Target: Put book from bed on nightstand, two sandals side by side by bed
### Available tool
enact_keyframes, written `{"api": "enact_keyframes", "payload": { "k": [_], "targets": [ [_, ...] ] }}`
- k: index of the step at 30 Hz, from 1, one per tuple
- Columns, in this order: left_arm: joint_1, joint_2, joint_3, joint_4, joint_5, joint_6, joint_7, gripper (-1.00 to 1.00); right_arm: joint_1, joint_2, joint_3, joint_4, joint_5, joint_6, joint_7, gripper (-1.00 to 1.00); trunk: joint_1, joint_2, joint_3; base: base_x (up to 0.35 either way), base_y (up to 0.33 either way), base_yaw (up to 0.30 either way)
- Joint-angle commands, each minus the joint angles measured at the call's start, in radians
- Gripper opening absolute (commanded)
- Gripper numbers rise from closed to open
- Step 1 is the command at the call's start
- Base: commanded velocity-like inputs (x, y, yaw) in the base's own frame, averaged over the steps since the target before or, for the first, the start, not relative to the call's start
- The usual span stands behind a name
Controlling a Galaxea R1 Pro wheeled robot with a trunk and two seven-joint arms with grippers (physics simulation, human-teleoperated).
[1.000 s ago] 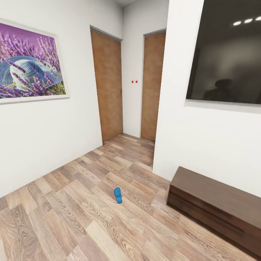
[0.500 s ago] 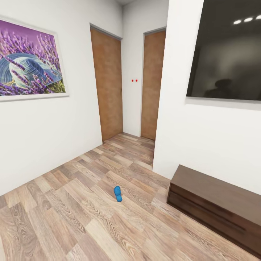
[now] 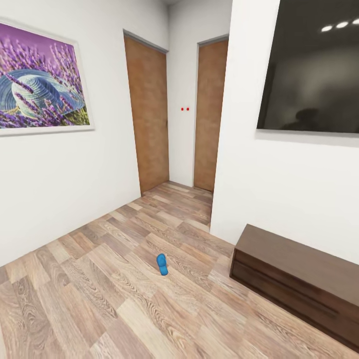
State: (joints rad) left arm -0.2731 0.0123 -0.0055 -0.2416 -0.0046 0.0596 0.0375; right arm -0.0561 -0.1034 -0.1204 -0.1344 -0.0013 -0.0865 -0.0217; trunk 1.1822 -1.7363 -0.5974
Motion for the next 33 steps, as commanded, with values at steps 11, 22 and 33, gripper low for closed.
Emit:
{"api": "enact_keyframes", "payload": {
  "k": [11, 22, 33],
  "targets": [
    [0.0, 0.0, -0.001, -0.002, -0.001, -0.017, 0.002, 1.0, -0.001, -0.002, -0.006, 0.007, 0.0, -0.053, 0.0, 1.0, 0.042, -0.078, -0.036, 0.0, 0.0, 0.0],
    [0.0, 0.0, -0.001, -0.002, -0.002, -0.022, 0.002, 1.0, 0.002, -0.026, -0.007, -0.029, -0.003, -0.147, 0.008, 1.0, 0.084, -0.155, -0.07, 0.0, 0.0, 0.0],
    [0.0, -0.001, -0.004, -0.002, -0.002, -0.024, 0.002, 1.0, 0.108, 0.006, -0.003, -0.582, -0.003, -0.071, 0.029, 1.0, 0.127, -0.232, -0.104, 0.0, 0.0, 0.0]
  ]
}}
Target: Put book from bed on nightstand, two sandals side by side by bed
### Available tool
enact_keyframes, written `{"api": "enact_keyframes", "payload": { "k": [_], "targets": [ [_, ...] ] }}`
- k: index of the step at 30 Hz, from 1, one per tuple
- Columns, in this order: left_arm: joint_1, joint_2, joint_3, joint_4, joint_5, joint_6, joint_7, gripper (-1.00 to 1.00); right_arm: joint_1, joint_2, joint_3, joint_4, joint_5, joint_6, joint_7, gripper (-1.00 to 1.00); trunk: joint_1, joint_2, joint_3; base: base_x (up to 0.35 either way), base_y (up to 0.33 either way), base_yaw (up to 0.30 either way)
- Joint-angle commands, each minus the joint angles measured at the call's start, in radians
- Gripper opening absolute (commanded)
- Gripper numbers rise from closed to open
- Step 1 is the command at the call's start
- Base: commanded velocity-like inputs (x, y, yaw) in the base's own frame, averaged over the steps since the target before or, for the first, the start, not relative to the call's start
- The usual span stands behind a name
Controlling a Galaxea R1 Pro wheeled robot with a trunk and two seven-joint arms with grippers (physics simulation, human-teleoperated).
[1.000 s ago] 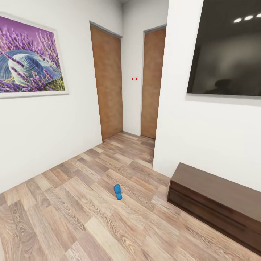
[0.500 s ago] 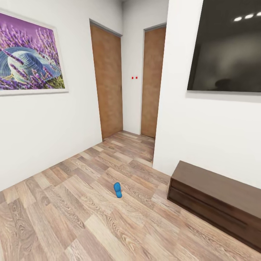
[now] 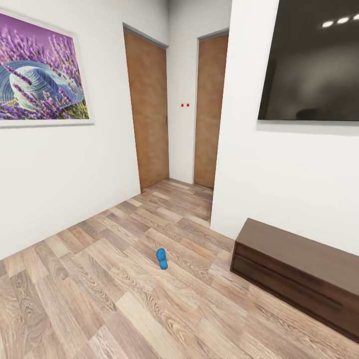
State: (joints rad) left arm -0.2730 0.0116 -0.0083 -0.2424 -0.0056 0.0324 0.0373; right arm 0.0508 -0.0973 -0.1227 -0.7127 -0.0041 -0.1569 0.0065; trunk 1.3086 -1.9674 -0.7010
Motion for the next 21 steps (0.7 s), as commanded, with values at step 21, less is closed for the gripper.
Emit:
{"api": "enact_keyframes", "payload": {
  "k": [21],
  "targets": [
    [0.0, -0.004, -0.01, -0.001, 0.0, 0.003, 0.004, 1.0, 0.345, 0.055, -0.007, -0.842, -0.017, 0.402, 0.047, 1.0, 0.054, -0.099, -0.045, 0.0, 0.0, 0.0]
  ]
}}
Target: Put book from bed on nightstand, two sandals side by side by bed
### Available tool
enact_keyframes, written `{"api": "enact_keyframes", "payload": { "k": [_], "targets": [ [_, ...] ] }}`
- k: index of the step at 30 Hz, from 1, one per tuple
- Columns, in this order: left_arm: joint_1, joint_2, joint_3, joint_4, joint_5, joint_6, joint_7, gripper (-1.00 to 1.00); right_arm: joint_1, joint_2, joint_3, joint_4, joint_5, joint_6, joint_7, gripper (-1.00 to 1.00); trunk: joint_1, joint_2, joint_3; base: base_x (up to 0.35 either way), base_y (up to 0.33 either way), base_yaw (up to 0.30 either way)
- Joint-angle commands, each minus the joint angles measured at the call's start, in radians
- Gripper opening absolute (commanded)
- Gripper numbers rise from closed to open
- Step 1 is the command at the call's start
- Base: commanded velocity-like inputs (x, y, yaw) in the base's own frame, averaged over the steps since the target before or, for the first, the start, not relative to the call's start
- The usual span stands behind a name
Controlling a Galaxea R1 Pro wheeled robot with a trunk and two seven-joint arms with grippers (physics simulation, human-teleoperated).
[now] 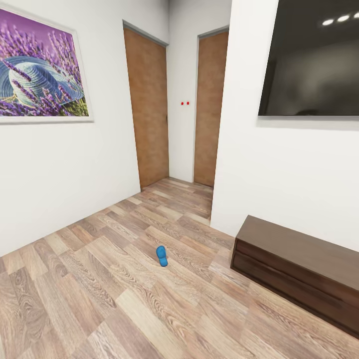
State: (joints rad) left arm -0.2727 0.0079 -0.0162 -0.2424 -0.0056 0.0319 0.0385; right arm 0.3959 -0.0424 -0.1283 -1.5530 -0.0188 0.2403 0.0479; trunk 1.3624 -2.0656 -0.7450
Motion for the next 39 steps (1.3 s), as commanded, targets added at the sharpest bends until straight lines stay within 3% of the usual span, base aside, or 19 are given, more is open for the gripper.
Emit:
{"api": "enact_keyframes", "payload": {
  "k": [1, 13, 39],
  "targets": [
    [0.0, 0.0, -0.004, -0.001, -0.001, 0.003, 0.003, 1.0, 0.001, 0.001, -0.001, -0.001, -0.002, 0.006, 0.008, 1.0, 0.0, 0.0, -0.001, 0.0, 0.0, 0.0],
    [0.0, 0.0, -0.047, -0.001, 0.0, 0.003, 0.004, 1.0, 0.006, 0.002, 0.0, 0.022, -0.003, 0.011, 0.015, 1.0, 0.0, 0.0, -0.001, 0.0, 0.0, -0.106],
    [0.0, 0.0, -0.054, -0.001, 0.001, -0.003, 0.004, 1.0, 0.005, 0.001, 0.0, 0.059, -0.003, 0.01, 0.014, 1.0, 0.0, 0.0, -0.001, 0.0, 0.0, -0.021]
  ]
}}
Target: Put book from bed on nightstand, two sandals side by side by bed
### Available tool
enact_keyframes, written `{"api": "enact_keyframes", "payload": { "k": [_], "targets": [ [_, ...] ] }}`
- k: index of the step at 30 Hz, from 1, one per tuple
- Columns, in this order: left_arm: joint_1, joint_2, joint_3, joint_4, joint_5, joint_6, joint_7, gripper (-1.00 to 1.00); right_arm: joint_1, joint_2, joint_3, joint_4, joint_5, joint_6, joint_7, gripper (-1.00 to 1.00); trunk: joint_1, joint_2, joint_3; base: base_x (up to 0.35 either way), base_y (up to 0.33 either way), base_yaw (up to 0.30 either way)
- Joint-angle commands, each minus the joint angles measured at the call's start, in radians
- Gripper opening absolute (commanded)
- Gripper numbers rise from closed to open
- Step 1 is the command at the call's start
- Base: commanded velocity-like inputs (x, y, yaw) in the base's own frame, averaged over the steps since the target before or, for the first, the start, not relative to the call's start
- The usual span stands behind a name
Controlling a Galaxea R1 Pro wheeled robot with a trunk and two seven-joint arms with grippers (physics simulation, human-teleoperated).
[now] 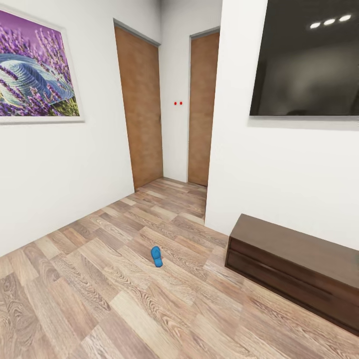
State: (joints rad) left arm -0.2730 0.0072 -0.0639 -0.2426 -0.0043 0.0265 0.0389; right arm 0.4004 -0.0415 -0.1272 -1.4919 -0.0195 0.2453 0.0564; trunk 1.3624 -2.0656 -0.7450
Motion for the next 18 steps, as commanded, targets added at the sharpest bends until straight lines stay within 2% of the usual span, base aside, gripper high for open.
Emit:
{"api": "enact_keyframes", "payload": {
  "k": [1, 12, 18],
  "targets": [
    [0.0, 0.001, -0.007, -0.001, -0.001, 0.003, 0.004, 1.0, 0.0, 0.0, -0.001, 0.001, -0.002, 0.005, 0.005, 1.0, 0.0, 0.0, -0.001, 0.0, 0.0, -0.001],
    [0.0, 0.0, -0.007, -0.001, 0.0, 0.003, 0.004, 1.0, 0.0, 0.0, -0.002, 0.01, -0.002, 0.005, 0.005, 1.0, 0.0, 0.0, -0.001, 0.0, 0.0, 0.0],
    [0.0, 0.0, -0.007, -0.001, -0.001, 0.002, 0.004, 1.0, 0.0, 0.0, -0.003, 0.012, -0.002, 0.005, 0.005, 1.0, 0.023, -0.042, -0.02, 0.0, 0.0, 0.0]
  ]
}}
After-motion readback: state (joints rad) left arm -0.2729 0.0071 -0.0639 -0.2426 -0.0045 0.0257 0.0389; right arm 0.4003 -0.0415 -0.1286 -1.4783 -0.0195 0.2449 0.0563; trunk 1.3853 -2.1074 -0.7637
